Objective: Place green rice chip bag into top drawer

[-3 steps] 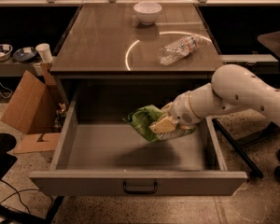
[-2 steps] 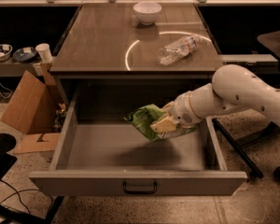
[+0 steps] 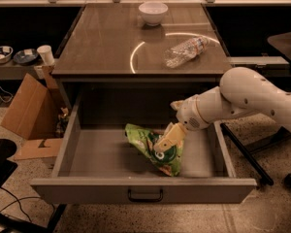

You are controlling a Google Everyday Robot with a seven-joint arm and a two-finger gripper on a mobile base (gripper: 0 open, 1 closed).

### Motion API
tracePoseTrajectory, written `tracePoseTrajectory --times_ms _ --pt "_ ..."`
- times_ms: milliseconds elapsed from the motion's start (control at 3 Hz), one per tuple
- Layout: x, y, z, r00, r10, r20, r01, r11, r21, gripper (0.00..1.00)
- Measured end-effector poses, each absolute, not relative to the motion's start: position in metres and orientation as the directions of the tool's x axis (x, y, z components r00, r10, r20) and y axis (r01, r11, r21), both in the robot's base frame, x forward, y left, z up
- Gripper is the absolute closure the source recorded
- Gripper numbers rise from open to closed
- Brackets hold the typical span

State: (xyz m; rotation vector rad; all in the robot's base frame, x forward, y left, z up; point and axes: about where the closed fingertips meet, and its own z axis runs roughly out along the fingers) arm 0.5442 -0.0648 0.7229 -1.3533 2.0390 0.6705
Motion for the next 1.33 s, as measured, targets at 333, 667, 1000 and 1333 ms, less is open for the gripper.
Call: tracePoseTrajectory --times_ms 333,667,1000,1333 --pt "0.547 -0.070 0.741 -0.281 -0.619 -0.733 -0.937 0.342 0.071 0.00" --pt "0.536 -0.114 0.808 -0.302 -0.623 -0.721 -0.918 0.395 0.043 0.00" --pt "0.507 -0.151 0.866 -0.325 -0.648 -0.689 -0.898 0.440 0.009 0.00" --pt "0.482 -0.167 0.900 -0.307 -0.696 -0.649 -0.902 0.431 -0.037 0.00"
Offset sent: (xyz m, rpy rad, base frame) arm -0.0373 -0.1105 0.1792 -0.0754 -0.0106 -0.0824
